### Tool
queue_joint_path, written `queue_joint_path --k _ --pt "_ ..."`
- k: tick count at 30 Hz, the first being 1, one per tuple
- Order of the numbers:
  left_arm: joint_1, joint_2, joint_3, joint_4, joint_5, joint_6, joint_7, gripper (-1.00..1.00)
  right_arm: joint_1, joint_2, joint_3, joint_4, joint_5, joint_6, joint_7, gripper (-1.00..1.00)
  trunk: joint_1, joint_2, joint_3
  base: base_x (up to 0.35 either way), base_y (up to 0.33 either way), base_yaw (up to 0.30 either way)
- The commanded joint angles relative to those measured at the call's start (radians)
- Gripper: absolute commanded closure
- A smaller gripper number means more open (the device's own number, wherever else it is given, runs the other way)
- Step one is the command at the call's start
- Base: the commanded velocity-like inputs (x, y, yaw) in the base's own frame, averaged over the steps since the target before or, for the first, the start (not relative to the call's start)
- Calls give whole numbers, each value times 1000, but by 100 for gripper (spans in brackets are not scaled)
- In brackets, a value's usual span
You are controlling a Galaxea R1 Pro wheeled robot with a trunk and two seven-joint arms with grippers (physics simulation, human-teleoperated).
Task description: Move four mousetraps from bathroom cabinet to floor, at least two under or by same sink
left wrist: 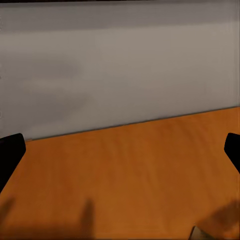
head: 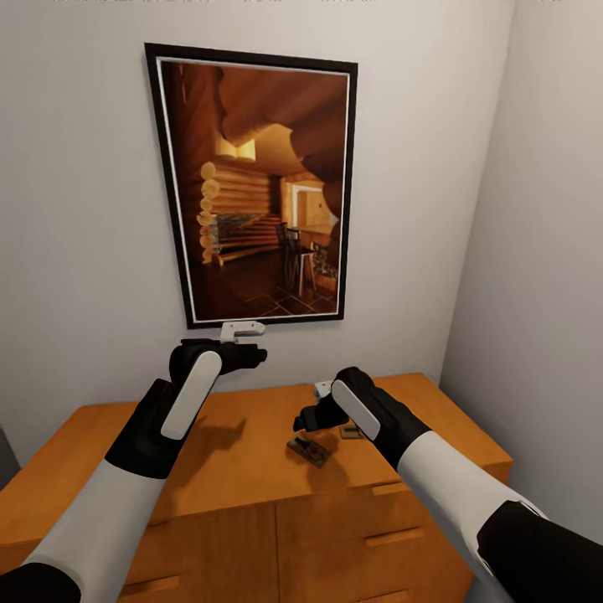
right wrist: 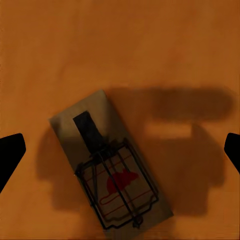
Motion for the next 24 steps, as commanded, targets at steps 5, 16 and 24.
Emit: queue_joint_path --k 5,16,24 --pt "-1 0 -1 -1 9 2 10 -100 -1 0 3 -1 -11 2 -10 -100 0 -1 -1 -54 0 0" --pt "-1 1 -1 0 9 1 10 -100 -1 -1 0 0 -9 2 -10 -100 0 -1 -1 -12 0 0" --pt "-1 1 -1 0 9 0 10 -100 -1 1 0 1 -10 2 -11 -100 0 -1 -1 -1 0 0"
